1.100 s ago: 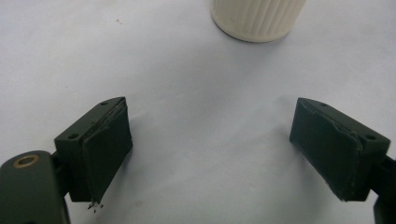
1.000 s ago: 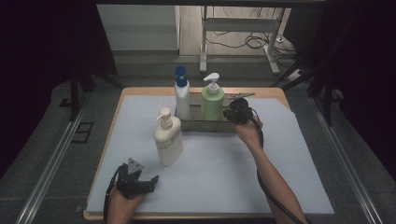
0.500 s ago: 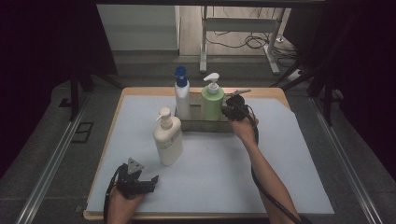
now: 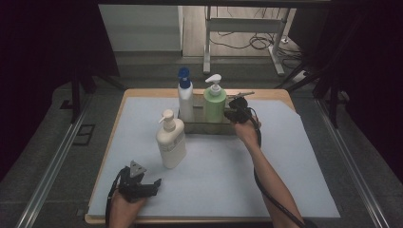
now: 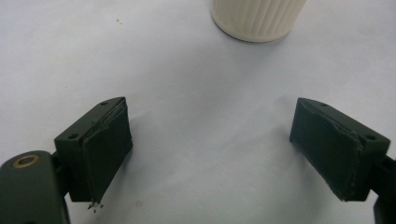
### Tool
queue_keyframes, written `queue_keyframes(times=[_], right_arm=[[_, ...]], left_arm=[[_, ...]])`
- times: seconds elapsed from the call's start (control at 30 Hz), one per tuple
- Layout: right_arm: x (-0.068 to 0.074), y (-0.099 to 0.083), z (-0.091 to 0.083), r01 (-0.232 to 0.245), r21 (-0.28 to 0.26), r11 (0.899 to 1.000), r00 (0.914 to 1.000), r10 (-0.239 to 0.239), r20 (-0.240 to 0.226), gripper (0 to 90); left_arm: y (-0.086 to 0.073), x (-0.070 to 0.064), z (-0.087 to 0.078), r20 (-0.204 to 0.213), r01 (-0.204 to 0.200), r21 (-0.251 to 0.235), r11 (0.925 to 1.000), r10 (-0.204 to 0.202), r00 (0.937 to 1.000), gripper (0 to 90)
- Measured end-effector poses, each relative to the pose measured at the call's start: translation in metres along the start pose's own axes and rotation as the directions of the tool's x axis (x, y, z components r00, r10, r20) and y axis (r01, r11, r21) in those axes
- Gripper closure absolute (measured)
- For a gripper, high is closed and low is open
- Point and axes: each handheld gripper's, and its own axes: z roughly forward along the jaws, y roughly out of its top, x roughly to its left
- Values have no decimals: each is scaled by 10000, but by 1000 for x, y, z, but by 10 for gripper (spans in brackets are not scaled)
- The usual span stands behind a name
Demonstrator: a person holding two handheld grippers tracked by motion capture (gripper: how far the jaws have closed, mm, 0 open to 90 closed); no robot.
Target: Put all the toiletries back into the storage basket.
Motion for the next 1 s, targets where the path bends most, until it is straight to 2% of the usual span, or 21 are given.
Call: queue_keyframes(times=[0.4, 0.6, 0.83, 1.0], right_arm=[[17, 0, 7, 421, 28, 9991, 9988, -420, -263, 895], [24, 1, 9, 430, 9, 9991, 9978, -429, -509, 896], [28, 2, 9, 597, -17, 9982, 9977, -597, -311, 898], [29, 2, 8, 550, -9, 9985, 9980, -550, -306, 899]], left_arm=[[0, 0, 0, -2, 4, -3, 10000, -4, 10000, 123], [0, 0, 0, -5, 4, -2, 10000, -4, 10000, 123], [0, 0, 0, -7, -30, 6, 10000, 30, 10000, 123], [0, 0, 0, -2, -18, 0, 10000, 18, 10000, 122]])
